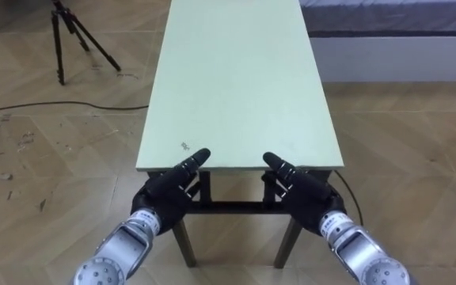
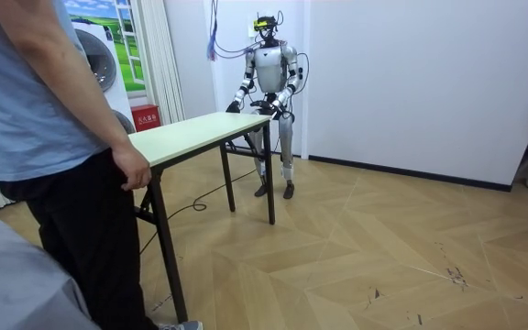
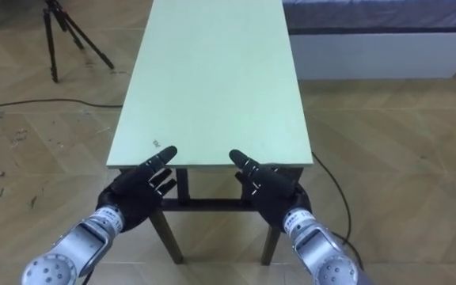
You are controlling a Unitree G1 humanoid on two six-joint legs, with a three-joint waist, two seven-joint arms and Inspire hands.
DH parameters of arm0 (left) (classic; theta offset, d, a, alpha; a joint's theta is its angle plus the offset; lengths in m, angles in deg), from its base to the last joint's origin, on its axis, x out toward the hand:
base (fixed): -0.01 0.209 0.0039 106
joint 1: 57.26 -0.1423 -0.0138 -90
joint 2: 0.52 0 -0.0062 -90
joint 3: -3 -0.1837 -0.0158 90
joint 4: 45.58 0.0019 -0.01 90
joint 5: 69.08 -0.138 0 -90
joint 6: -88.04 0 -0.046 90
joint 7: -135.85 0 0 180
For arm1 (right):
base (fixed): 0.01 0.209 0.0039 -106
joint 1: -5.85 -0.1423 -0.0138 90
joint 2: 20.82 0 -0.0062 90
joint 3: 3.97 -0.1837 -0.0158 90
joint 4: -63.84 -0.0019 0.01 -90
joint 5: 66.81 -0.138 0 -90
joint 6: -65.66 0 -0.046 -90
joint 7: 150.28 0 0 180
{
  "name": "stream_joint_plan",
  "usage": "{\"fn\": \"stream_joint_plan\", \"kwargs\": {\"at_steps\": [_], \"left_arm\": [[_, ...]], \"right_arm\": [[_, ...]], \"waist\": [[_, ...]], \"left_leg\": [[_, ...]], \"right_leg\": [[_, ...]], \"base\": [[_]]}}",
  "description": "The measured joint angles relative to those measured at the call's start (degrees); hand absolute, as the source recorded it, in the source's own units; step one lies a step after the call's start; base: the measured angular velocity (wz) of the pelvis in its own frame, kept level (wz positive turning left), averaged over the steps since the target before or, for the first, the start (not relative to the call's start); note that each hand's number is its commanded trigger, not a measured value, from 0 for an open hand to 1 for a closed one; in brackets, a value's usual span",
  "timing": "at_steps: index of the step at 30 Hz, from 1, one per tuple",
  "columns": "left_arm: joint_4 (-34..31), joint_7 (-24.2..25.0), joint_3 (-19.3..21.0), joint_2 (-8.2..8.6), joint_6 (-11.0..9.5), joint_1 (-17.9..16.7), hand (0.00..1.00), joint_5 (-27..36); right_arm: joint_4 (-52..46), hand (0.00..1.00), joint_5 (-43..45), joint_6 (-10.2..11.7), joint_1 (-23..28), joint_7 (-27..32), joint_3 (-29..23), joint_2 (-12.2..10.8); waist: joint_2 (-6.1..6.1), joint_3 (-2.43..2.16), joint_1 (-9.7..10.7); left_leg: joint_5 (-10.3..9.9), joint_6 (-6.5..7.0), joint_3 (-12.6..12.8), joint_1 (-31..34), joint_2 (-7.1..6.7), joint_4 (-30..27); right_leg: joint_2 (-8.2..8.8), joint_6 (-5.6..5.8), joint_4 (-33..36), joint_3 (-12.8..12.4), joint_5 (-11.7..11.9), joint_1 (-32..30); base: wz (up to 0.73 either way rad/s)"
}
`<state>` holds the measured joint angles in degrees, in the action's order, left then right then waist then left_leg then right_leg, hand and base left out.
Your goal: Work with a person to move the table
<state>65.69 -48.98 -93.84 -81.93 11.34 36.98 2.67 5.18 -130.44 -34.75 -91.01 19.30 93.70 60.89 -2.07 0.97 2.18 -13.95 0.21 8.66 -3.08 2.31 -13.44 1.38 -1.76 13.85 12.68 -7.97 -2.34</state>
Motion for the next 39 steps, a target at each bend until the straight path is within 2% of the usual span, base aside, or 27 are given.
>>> {"fn": "stream_joint_plan", "kwargs": {"at_steps": [5, 8, 11, 13, 14, 16, 20, 25, 29, 30, 31, 32, 33, 39], "left_arm": [[-1.07, -3.8, 0.21, 0.14, -0.02, 0.3, 0.0, 5.0], [-2.45, -7.81, 2.08, 0.54, -0.3, 0.38, 0.0, 11.84], [-2.54, -11.53, 3.11, 2.36, -3.91, 1.2, 0.0, 16.04], [-2.55, -12.85, 3.34, 3.32, -5.97, 1.77, 0.0, 17.72], [-2.61, -13.36, 3.68, 4.06, -6.76, 1.89, 0.0, 18.33], [-2.67, -14.55, 3.98, 4.72, -7.54, 2.36, 0.0, 18.9], [-2.68, -16.0, 4.06, 4.97, -8.77, 2.85, 0.0, 20.77], [-2.69, -17.16, 4.72, 6.88, -11.02, 3.27, 0.0, 21.13], [-2.74, -17.64, 5.46, 7.62, -11.85, 3.5, 0.01, 21.12], [-2.74, -17.78, 5.71, 7.87, -11.98, 3.51, 0.51, 21.12], [-2.88, -18.27, 6.26, 8.37, -12.06, 3.57, 0.59, 21.11], [-2.9, -18.54, 6.58, 8.72, -12.17, 3.64, 0.77, 21.1], [-2.9, -18.69, 6.58, 8.75, -12.2, 3.7, 1.0, 21.1], [-2.9, -19.6, 6.56, 9.21, -12.67, 3.8, 1.0, 21.06]], "right_arm": [[-0.27, 0.0, -9.66, 0.0, -0.01, 2.5, -0.24, -0.66], [-1.08, 0.0, -15.99, 0.61, -0.01, 5.47, -1.08, -2.35], [-1.27, 0.0, -22.31, 1.19, -0.65, 7.97, -1.15, -3.93], [-1.27, 0.0, -24.33, 2.6, -1.04, 9.61, -1.14, -5.04], [-1.5, 0.0, -24.34, 3.36, -1.06, 10.33, -1.15, -5.41], [-2.26, 0.0, -24.76, 3.66, -1.06, 11.78, -1.15, -5.61], [-3.24, 0.0, -27.11, 5.07, -1.07, 13.68, -1.14, -6.57], [-5.21, 0.0, -28.26, 6.11, -1.06, 16.21, -1.1, -7.02], [-6.17, 0.0, -28.3, 6.85, -1.06, 17.67, -1.11, -7.83], [-6.25, 0.0, -28.3, 6.85, -1.06, 17.86, -1.11, -7.88], [-6.28, 0.32, -28.29, 6.9, -1.06, 17.94, -1.11, -7.91], [-6.29, 0.75, -28.29, 6.99, -1.06, 17.98, -1.11, -7.94], [-6.29, 1.0, -28.29, 7.06, -1.06, 18.0, -1.11, -7.96], [-7.19, 1.0, -28.19, 7.69, -1.06, 19.89, -1.0, -8.22]], "waist": [[0.01, 0.0, -0.08], [0.03, 0.02, -0.21], [0.19, 0.13, 0.36], [0.59, 0.46, 0.43], [0.61, 0.47, 0.43], [0.6, 0.48, 0.43], [0.51, 0.54, 0.49], [-0.31, 0.99, 0.67], [-0.59, 0.9, 0.83], [-0.62, 0.88, 0.84], [-0.66, 0.86, 0.84], [-0.67, 0.85, 0.84], [-0.67, 0.85, 0.84], [-0.83, 0.74, 0.79]], "left_leg": [[0.0, 0.0, 0.1, -0.24, 0.03, 0.06], [0.0, 0.0, 0.12, -0.57, 0.06, 0.33], [0.02, 0.03, 0.12, -0.94, 0.04, 0.72], [0.04, 0.07, 0.1, -1.17, 0.04, 0.76], [0.04, 0.07, 0.11, -1.19, 0.0, 0.74], [0.04, 0.07, 0.11, -1.14, -0.04, 0.73], [0.05, 0.08, 0.11, -1.06, -0.02, 0.67], [0.05, 0.08, 0.12, -0.94, -0.06, 0.43], [0.05, 0.08, 0.14, -0.63, -0.01, 0.4], [0.05, 0.08, 0.14, -0.64, -0.02, 0.39], [0.05, 0.08, 0.14, -0.64, -0.05, 0.37], [0.05, 0.08, 0.14, -0.65, -0.06, 0.35], [0.05, 0.08, 0.14, -0.65, -0.06, 0.34], [0.05, 0.08, 0.13, -0.65, -0.04, 0.28]], "right_leg": [[-0.14, -0.03, 0.06, -0.36, 0.02, 0.13], [-0.31, -0.09, 0.02, -0.65, 0.05, 0.21], [-0.3, -0.09, 0.01, -0.63, 0.05, 0.43], [-0.32, -0.08, -0.05, -0.6, 0.05, 0.74], [-0.29, -0.07, -0.09, -0.64, 0.05, 0.79], [-0.27, -0.02, -0.18, -0.71, 0.08, 0.78], [-0.31, -0.02, -0.25, -0.82, 0.09, 0.77], [-0.35, 0.02, -0.14, -1.23, 0.1, 0.58], [-0.48, 0.01, 0.01, -1.47, 0.1, 0.11], [-0.47, 0.01, 0.01, -1.5, 0.1, 0.11], [-0.45, 0.01, 0.02, -1.54, 0.1, 0.1], [-0.43, 0.01, 0.05, -1.56, 0.1, 0.1], [-0.43, 0.01, 0.06, -1.56, 0.1, 0.1], [-0.43, 0.0, 0.13, -1.52, 0.1, 0.09]], "base": [[-0.01], [-0.05], [0.0], [0.0], [0.0], [0.0], [0.0], [-0.01], [-0.03], [0.0], [0.0], [0.0], [0.0], [0.0]]}}
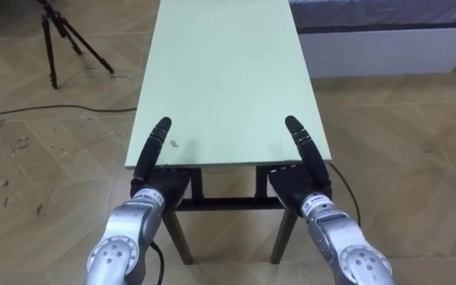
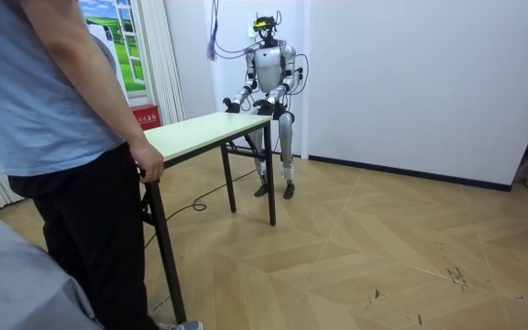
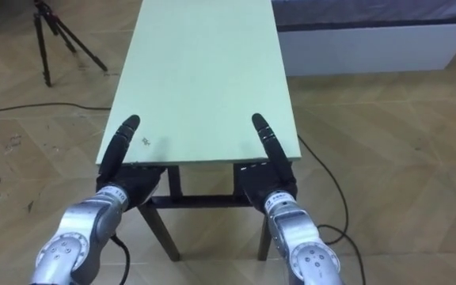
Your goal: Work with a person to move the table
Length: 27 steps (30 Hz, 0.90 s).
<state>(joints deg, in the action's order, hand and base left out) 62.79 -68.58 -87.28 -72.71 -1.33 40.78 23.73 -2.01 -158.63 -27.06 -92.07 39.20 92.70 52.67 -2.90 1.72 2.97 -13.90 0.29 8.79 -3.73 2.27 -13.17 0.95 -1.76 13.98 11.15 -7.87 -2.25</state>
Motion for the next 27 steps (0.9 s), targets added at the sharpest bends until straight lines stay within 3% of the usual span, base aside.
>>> {"fn": "stream_joint_plan", "kwargs": {"at_steps": [3, 6, 17, 27], "left_arm": [[0.06, -0.94, -0.4, 0.75, -0.09, -0.01, 1.0, -0.24], [0.42, -2.61, -0.45, 1.51, -0.31, -0.21, 1.0, -0.82], [1.16, -2.98, -1.3, 2.34, -1.02, -0.24, 1.0, -2.55], [1.97, -1.99, -1.58, 2.34, -1.61, -0.25, 1.0, -3.2]], "right_arm": [[-0.08, 1.0, 0.14, 1.9, 0.0, 3.77, 0.64, -0.03], [-0.04, 1.0, 0.08, 2.27, 0.12, 6.8, 0.81, -0.09], [-0.11, 1.0, 2.44, 4.37, 0.23, 7.36, 1.18, -0.83], [-0.11, 1.0, 2.84, 4.44, 0.23, 7.42, 1.3, -1.16]], "waist": [[-0.12, -0.02, -0.54], [-0.13, -0.01, -1.12], [-0.07, -0.04, -0.97], [-0.07, -0.04, -0.88]], "left_leg": [[0.0, 0.0, -0.07, 0.12, 0.0, 0.03], [0.0, 0.0, -0.19, 0.13, 0.06, 0.49], [0.0, 0.0, -1.01, -0.99, 0.06, 1.95], [0.0, 0.0, -1.39, -1.03, 0.02, 2.01]], "right_leg": [[0.05, 0.0, 0.06, 0.17, 0.0, -0.08], [-0.01, 0.0, 0.07, 0.16, 0.0, -0.41], [-0.04, 0.03, -0.24, -0.18, 0.01, -0.12], [-0.12, 0.04, -0.35, 0.15, 0.01, -0.06]], "base": [[0.0], [-0.05], [-0.02], [0.0]]}}
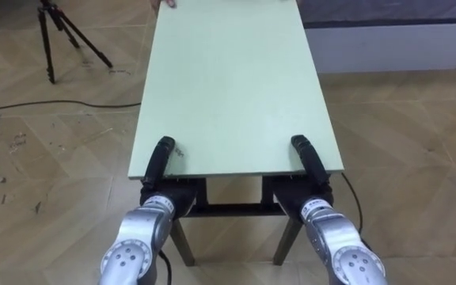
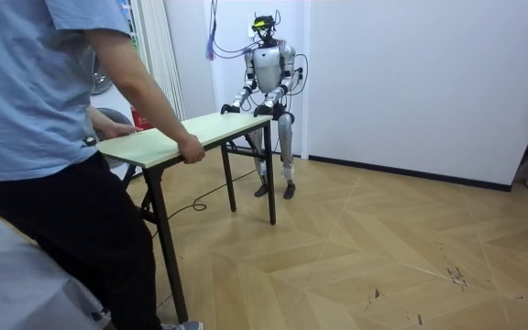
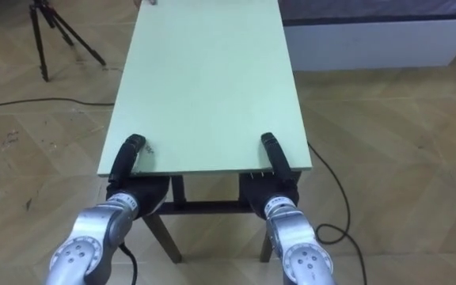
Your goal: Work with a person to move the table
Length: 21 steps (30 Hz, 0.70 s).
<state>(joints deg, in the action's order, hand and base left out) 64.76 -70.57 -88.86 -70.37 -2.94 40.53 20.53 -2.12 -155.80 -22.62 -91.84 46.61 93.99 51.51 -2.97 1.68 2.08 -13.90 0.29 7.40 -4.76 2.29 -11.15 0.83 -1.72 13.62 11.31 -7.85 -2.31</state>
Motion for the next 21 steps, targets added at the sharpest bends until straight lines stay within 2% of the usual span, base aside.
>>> {"fn": "stream_joint_plan", "kwargs": {"at_steps": [11, 21], "left_arm": [[0.2, 1.32, -1.11, 0.01, -1.26, -0.67, 1.0, -1.13], [0.16, 3.93, -2.4, -0.04, -2.01, -1.03, 1.0, -1.89]], "right_arm": [[0.0, 1.0, 0.03, 0.08, 0.11, 0.04, 0.13, -0.2], [-0.44, 1.0, 0.05, 1.49, 0.11, -0.02, 1.1, 0.46]], "waist": [[-0.07, 0.04, 0.31], [-0.22, 0.07, 0.08]], "left_leg": [[0.0, 0.0, 0.06, -0.34, -0.06, 0.22], [0.0, 0.0, 0.1, -0.49, -0.07, 0.33]], "right_leg": [[-0.08, 0.0, -0.05, -0.05, 0.0, 0.23], [-0.14, 0.0, -0.05, 0.02, 0.0, 0.39]], "base": [[0.0], [0.0]]}}
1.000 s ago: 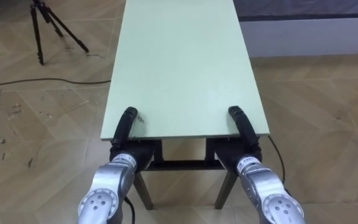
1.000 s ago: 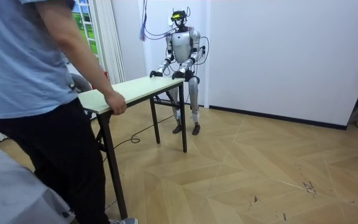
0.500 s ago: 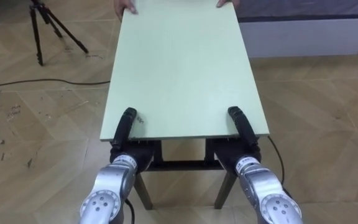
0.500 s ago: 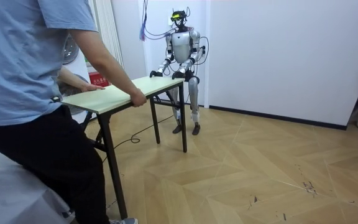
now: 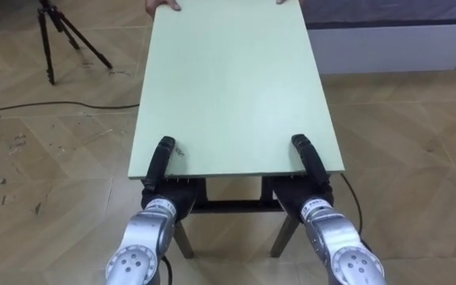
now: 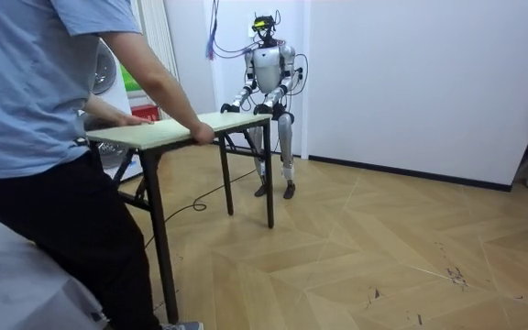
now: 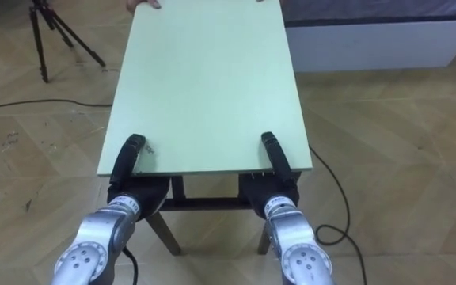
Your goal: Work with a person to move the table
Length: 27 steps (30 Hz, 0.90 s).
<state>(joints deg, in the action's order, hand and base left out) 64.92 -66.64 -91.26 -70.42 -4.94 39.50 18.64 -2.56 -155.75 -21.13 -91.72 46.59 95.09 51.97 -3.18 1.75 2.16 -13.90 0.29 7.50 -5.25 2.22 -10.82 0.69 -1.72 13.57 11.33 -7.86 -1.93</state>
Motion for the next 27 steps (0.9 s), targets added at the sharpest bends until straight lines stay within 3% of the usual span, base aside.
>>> {"fn": "stream_joint_plan", "kwargs": {"at_steps": [3, 12, 17, 23, 27], "left_arm": [[0.0, 0.68, -0.24, -0.04, -0.32, -0.25, 1.0, -0.98], [-1.04, 3.71, -0.37, -0.03, 1.54, -2.35, 1.0, -3.68], [-8.05, 3.79, -1.66, 0.01, 2.83, -8.49, 1.0, -6.3], [-11.8, 4.01, -2.5, 0.0, 2.99, -12.69, 1.0, -6.31], [-12.32, 5.2, -4.07, -0.01, 3.03, -15.61, 1.0, -6.3]], "right_arm": [[-0.24, 1.0, 0.02, 0.61, 0.16, -0.01, 0.9, 0.33], [-4.79, 1.0, -0.57, 0.52, 5.18, -1.24, 0.88, 0.53], [-11.39, 1.0, -0.31, -0.52, 10.9, -1.24, 1.1, 1.16], [-13.43, 1.0, 1.36, -1.53, 12.91, -1.29, 1.2, 1.44], [-14.26, 1.0, 1.67, -1.6, 15.66, -2.38, 1.55, 2.47]], "waist": [[0.01, 0.0, -0.13], [0.06, -0.06, -1.03], [0.14, -0.18, -1.27], [0.35, -0.31, -0.7], [0.8, -0.77, -0.68]], "left_leg": [[0.0, 0.0, 0.22, 0.19, 0.01, -0.13], [0.0, 0.0, 0.34, 0.9, -0.1, -0.74], [0.0, -0.01, 0.2, 0.62, 0.1, -0.69], [0.0, -0.01, 0.19, 0.33, 0.13, -0.51], [0.0, -0.01, 0.22, -0.48, 0.21, -0.52]], "right_leg": [[-0.01, 0.0, 0.08, -0.1, 0.0, -0.2], [0.12, 0.0, 0.23, -0.13, 0.0, -0.54], [-0.14, 0.0, 0.25, -0.06, 0.0, -0.54], [-0.16, -0.01, 0.19, -0.52, 0.0, -0.41], [-0.27, 0.0, 0.15, -2.03, 0.0, 0.82]], "base": [[0.0], [0.0], [-0.03], [-0.04], [0.04]]}}
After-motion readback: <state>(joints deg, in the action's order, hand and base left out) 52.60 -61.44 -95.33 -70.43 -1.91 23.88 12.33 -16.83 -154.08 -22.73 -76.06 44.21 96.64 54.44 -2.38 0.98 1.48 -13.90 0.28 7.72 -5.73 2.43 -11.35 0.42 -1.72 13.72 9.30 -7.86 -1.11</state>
